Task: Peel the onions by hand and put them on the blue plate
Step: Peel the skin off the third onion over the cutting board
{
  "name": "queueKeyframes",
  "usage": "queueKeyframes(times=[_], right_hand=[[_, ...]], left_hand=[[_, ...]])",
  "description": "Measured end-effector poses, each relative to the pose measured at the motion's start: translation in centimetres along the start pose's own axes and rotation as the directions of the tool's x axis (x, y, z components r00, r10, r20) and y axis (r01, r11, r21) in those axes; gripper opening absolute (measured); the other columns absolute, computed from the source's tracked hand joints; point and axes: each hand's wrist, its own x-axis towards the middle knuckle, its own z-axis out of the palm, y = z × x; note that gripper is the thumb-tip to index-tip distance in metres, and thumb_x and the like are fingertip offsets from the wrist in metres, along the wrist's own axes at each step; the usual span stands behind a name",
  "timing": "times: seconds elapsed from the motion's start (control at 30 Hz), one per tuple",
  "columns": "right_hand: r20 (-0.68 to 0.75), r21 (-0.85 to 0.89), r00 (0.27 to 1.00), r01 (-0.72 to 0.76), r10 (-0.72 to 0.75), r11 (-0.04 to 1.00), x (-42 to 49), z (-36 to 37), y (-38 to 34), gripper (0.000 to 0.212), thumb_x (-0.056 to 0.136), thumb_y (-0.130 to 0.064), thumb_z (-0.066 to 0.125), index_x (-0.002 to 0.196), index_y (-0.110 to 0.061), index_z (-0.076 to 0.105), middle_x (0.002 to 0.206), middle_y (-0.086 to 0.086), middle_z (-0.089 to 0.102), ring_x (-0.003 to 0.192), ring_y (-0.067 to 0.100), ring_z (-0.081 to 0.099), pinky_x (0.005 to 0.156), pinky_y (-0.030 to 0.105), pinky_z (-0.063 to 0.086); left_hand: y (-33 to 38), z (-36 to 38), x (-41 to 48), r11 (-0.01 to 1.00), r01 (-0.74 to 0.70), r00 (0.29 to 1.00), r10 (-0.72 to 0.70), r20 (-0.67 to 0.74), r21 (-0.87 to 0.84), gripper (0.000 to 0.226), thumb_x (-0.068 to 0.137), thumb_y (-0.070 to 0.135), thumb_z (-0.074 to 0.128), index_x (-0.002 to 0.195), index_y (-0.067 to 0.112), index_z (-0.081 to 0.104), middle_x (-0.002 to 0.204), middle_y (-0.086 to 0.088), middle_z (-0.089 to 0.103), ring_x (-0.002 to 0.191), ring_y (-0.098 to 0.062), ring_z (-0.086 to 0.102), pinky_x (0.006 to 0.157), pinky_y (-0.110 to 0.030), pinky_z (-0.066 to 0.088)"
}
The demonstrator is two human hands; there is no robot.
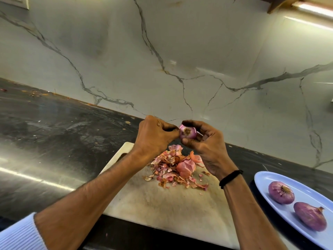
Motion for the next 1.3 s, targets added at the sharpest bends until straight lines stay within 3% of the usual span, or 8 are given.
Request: queueKeyframes(times=[0.27, 0.4, 0.53, 0.67, 0.83, 0.93, 1.1, 1.3], right_hand=[[0.016, -0.012, 1.0, -0.007, 0.008, 1.0, -0.2, 0.0, 0.1, 0.05, 0.069, 0.018, 0.076, 0.111, -0.008, 0.07, 0.116, 0.005, 0.071, 0.111, 0.024, 0.067, 0.094, 0.048, 0.056], [0.028, 0.019, 1.0, -0.007, 0.006, 1.0, -0.3, 0.2, -0.3, 0.049, 0.07, 0.017, 0.075, 0.112, -0.008, 0.069, 0.117, 0.005, 0.071, 0.112, 0.024, 0.067, 0.093, 0.043, 0.057], [0.023, 0.065, 1.0, 0.0, -0.001, 0.998, -0.2, 0.3, -0.4, 0.05, 0.072, 0.015, 0.074, 0.117, -0.005, 0.066, 0.123, 0.01, 0.067, 0.115, 0.027, 0.065, 0.093, 0.039, 0.057], [-0.024, 0.12, 1.0, -0.004, 0.007, 0.993, 0.1, -0.2, -0.4, 0.05, 0.072, 0.017, 0.071, 0.116, -0.008, 0.066, 0.124, 0.012, 0.067, 0.117, 0.027, 0.064, 0.094, 0.038, 0.056], [-0.046, 0.189, 0.998, -0.021, 0.03, 0.982, 0.2, -0.3, -0.4, 0.05, 0.071, 0.015, 0.07, 0.115, -0.008, 0.066, 0.121, 0.011, 0.068, 0.114, 0.028, 0.066, 0.089, 0.033, 0.058], [-0.032, 0.202, 0.999, -0.019, 0.027, 0.979, 0.2, -0.2, -0.5, 0.051, 0.068, 0.009, 0.072, 0.116, -0.006, 0.066, 0.122, 0.012, 0.068, 0.114, 0.029, 0.065, 0.092, 0.037, 0.057], [-0.016, 0.148, 0.999, -0.031, 0.034, 0.988, 0.1, -0.2, -0.6, 0.051, 0.066, 0.003, 0.074, 0.115, -0.008, 0.066, 0.124, 0.012, 0.067, 0.117, 0.029, 0.064, 0.097, 0.041, 0.055], [0.028, 0.195, 0.995, -0.096, 0.092, 0.976, -0.2, -0.4, -1.3, 0.052, 0.065, 0.005, 0.073, 0.115, -0.005, 0.065, 0.12, 0.014, 0.068, 0.112, 0.027, 0.066, 0.087, 0.031, 0.058]], left_hand=[[0.1, 0.3, -0.4, 0.999, 0.006, 1.0, -0.006, -0.003, 0.049, 0.016, 0.079, 0.022, 0.083, 0.092, 0.014, 0.08, 0.077, 0.009, 0.074, 0.064, 0.008, 0.066, 0.056, -0.006, 0.049], [0.2, 0.1, -0.4, 0.999, -0.011, 1.0, 0.012, -0.004, 0.046, 0.011, 0.079, 0.022, 0.083, 0.087, 0.015, 0.08, 0.073, 0.009, 0.073, 0.063, 0.004, 0.067, 0.057, -0.006, 0.048], [0.3, -0.3, 0.1, 0.987, 0.104, 0.994, -0.107, -0.019, -0.123, 0.004, 0.078, 0.019, 0.084, 0.079, 0.017, 0.08, 0.067, 0.005, 0.074, 0.059, -0.005, 0.067, 0.057, -0.017, 0.055], [0.7, -0.6, 0.4, 0.871, 0.265, 0.964, -0.247, 0.098, -0.414, 0.005, 0.084, 0.008, 0.077, 0.085, 0.013, 0.078, 0.081, -0.006, 0.077, 0.078, -0.021, 0.074, 0.074, -0.027, 0.061], [0.7, -0.4, 0.6, 0.797, 0.289, 0.957, -0.237, 0.165, -0.53, 0.011, 0.082, 0.019, 0.075, 0.09, 0.012, 0.078, 0.086, -0.007, 0.078, 0.081, -0.021, 0.074, 0.077, -0.028, 0.061], [0.6, -0.4, 0.3, 0.849, 0.222, 0.972, -0.155, 0.174, -0.48, 0.029, 0.074, 0.025, 0.078, 0.1, 0.012, 0.078, 0.092, -0.004, 0.078, 0.087, -0.019, 0.074, 0.079, -0.027, 0.061], [0.4, -0.3, 0.5, 0.88, 0.204, 0.979, -0.176, 0.104, -0.43, 0.022, 0.083, 0.009, 0.075, 0.105, 0.006, 0.075, 0.091, -0.004, 0.078, 0.083, -0.014, 0.074, 0.073, -0.02, 0.059], [-0.1, 0.0, 0.6, 0.916, 0.215, 0.976, -0.184, 0.12, -0.34, 0.022, 0.089, 0.009, 0.07, 0.11, 0.006, 0.074, 0.094, -0.003, 0.077, 0.081, -0.01, 0.073, 0.073, -0.018, 0.058]])
